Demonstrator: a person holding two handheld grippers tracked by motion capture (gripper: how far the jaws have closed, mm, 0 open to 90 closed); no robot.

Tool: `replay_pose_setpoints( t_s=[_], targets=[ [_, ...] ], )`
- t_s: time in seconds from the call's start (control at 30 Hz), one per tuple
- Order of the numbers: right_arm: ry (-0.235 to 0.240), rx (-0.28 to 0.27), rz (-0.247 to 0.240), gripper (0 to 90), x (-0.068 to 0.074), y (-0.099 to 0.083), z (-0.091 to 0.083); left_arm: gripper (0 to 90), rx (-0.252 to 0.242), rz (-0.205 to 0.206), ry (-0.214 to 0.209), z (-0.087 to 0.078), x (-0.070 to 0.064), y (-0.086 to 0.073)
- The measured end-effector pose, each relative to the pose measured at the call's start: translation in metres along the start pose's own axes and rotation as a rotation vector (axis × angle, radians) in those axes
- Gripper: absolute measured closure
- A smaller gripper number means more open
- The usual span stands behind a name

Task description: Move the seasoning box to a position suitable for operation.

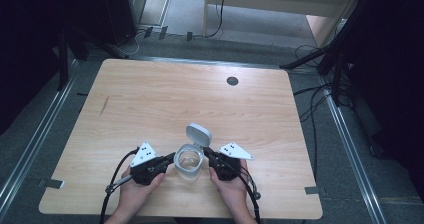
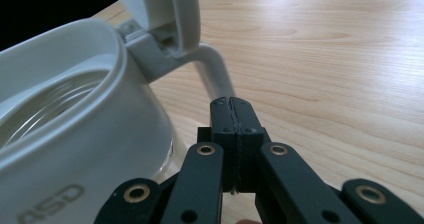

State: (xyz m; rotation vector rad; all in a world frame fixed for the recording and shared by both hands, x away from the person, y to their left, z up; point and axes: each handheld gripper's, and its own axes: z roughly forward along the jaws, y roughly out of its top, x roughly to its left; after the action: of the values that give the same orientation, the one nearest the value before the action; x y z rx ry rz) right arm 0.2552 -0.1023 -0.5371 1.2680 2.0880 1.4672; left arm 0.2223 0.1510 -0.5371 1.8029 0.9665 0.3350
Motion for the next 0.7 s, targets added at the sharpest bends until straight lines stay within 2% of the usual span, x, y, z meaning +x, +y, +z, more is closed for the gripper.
replay_pose_setpoints(
  t_s=[0.03,0.1,0.17,0.27,0.3,0.37,0.47,0.53,0.6,0.7],
  targets=[
    [-0.003,-0.004,0.003,90.0,-0.001,0.0,-0.002,90.0,0.001,0.002,-0.004,-0.001,-0.002,-0.001],
    [-0.037,-0.009,0.014,90.0,0.0,-0.003,-0.013,90.0,-0.002,-0.003,-0.012,-0.002,-0.008,-0.003],
    [-0.046,-0.013,0.031,90.0,0.008,-0.008,-0.027,90.0,-0.002,0.008,-0.021,-0.004,-0.013,-0.003],
    [-0.124,-0.003,-0.007,90.0,0.026,-0.015,-0.041,90.0,-0.003,0.019,-0.011,-0.005,-0.022,-0.004],
    [-0.148,-0.012,0.006,90.0,0.03,-0.016,-0.043,90.0,-0.005,0.017,-0.012,-0.005,-0.023,-0.005],
    [-0.169,-0.021,0.004,90.0,0.031,-0.015,-0.042,90.0,-0.001,0.007,-0.006,-0.005,-0.025,-0.006],
    [-0.144,-0.019,0.038,90.0,0.025,-0.015,-0.037,89.4,0.002,0.001,0.009,-0.008,-0.026,-0.008],
    [-0.111,-0.013,0.047,90.0,0.021,-0.013,-0.034,86.0,-0.002,-0.008,0.009,-0.009,-0.025,-0.008],
    [-0.078,-0.004,0.045,90.0,0.015,-0.009,-0.031,75.4,-0.019,-0.017,0.009,-0.012,-0.018,-0.008],
    [-0.05,-0.006,0.015,90.0,0.004,0.002,-0.028,51.8,-0.061,-0.033,0.077,-0.022,-0.003,-0.009]
  ],
)
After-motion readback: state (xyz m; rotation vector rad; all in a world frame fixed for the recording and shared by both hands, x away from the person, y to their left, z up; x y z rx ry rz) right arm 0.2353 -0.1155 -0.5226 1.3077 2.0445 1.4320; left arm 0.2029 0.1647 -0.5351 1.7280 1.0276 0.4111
